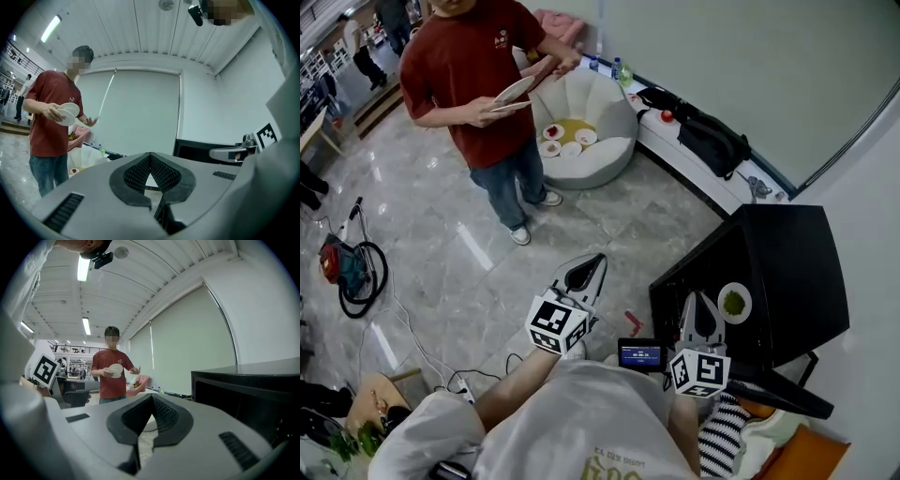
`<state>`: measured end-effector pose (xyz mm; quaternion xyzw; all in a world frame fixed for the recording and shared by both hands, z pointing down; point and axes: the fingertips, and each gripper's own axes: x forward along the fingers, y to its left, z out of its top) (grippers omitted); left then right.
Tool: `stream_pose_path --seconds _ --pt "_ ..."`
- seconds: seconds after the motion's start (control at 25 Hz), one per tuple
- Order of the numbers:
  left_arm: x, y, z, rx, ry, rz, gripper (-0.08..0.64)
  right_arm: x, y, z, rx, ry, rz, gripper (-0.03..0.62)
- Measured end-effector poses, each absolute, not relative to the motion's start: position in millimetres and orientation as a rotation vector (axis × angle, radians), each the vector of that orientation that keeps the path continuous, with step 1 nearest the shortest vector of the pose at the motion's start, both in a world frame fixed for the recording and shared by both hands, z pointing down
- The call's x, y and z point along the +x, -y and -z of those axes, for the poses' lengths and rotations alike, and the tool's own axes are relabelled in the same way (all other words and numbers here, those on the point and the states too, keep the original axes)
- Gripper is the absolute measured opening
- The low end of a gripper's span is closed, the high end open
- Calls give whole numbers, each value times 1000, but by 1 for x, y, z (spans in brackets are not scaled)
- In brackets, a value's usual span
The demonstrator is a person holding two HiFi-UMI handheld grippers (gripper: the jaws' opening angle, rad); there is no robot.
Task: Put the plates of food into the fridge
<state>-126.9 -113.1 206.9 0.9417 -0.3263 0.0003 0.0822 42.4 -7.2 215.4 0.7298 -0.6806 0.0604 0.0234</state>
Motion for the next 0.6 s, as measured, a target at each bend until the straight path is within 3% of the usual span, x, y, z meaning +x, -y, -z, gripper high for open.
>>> stream_pose_path --seconds 0.6 --pt "-120 111 -216 2795 953 -27 6 48 7 -218 2274 2124 -213 9"
